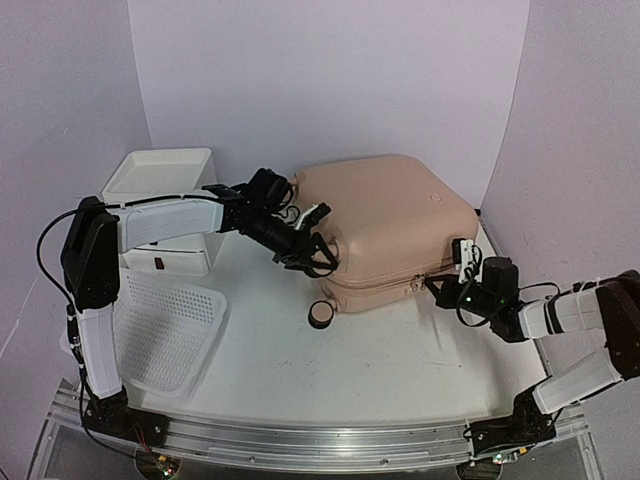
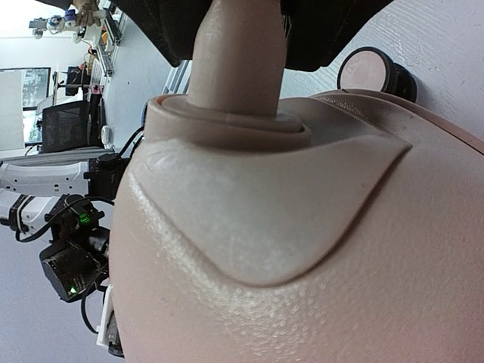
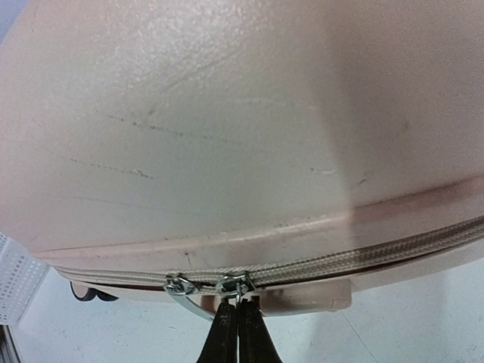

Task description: Open, take out, and arrange the luggage

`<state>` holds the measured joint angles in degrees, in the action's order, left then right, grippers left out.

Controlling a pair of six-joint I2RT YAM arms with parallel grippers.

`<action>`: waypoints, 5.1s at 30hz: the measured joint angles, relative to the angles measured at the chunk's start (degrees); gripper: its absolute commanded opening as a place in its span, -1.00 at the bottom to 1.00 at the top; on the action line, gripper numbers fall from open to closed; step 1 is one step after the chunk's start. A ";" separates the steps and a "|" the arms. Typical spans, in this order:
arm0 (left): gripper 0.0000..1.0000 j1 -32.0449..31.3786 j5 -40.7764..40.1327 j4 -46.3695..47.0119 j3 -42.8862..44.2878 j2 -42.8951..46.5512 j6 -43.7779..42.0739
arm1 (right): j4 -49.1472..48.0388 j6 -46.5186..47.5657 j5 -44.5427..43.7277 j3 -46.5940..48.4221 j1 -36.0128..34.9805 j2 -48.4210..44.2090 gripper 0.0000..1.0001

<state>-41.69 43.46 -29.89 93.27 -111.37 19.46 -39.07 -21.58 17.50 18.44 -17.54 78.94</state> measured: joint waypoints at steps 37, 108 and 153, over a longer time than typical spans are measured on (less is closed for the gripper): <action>-0.96 -1.11 -5.70 5.07 -6.88 4.70 -2.51 | 31.17 29.55 11.54 28.72 28.39 13.90 -1.00; 0.81 4.35 -45.64 -19.21 1.64 21.18 58.45 | 60.15 29.03 9.75 2.95 0.39 -36.15 -1.00; -0.35 7.45 -44.39 -14.16 8.52 1.36 57.18 | 43.69 37.77 10.82 5.95 10.60 -16.94 -1.00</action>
<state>-34.24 -0.93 -44.05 101.80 -110.02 76.64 4.62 16.19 28.32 24.38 -6.94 62.00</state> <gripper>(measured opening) 0.510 0.014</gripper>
